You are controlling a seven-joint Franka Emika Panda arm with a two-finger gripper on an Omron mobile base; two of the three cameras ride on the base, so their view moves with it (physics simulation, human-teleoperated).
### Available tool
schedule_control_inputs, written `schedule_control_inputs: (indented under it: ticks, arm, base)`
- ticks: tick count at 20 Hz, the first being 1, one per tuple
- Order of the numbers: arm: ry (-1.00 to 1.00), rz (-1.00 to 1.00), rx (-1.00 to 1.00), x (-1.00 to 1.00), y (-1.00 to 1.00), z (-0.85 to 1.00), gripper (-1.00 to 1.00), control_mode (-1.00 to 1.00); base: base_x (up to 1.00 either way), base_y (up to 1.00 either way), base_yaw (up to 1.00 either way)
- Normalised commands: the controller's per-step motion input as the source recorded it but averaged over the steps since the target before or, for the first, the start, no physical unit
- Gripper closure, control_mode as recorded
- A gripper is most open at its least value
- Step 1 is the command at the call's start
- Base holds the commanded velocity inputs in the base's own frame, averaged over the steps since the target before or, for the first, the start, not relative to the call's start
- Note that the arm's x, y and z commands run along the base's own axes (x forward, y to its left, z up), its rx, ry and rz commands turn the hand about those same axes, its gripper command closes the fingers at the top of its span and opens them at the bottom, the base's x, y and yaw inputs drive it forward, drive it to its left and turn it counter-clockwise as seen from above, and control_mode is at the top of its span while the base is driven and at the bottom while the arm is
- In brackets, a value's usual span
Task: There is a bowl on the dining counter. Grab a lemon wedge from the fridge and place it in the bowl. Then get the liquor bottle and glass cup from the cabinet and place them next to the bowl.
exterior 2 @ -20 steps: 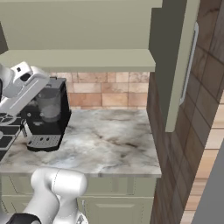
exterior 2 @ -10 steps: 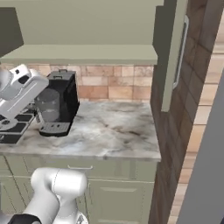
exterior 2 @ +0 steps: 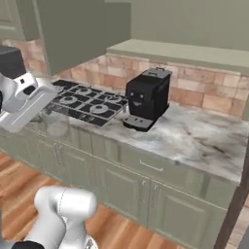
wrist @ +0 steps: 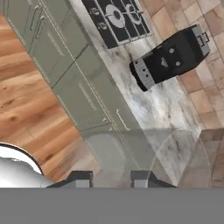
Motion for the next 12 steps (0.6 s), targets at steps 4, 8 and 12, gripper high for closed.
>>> schedule_control_inputs:
  ticks: [4, 8, 12]
  arm:
    - [0.00, 0.00, 0.00, 0.00, 0.00, 0.00, 1.00, 1.00]
    - [0.00, 0.00, 0.00, 0.00, 0.00, 0.00, 1.00, 1.00]
    - [0.00, 0.00, 0.00, 0.00, 0.00, 0.00, 1.00, 1.00]
  base:
    - [-0.28, 0.39, 0.91]
    - [-0.06, 0.45, 0.88]
    - [0.10, 0.49, 0.80]
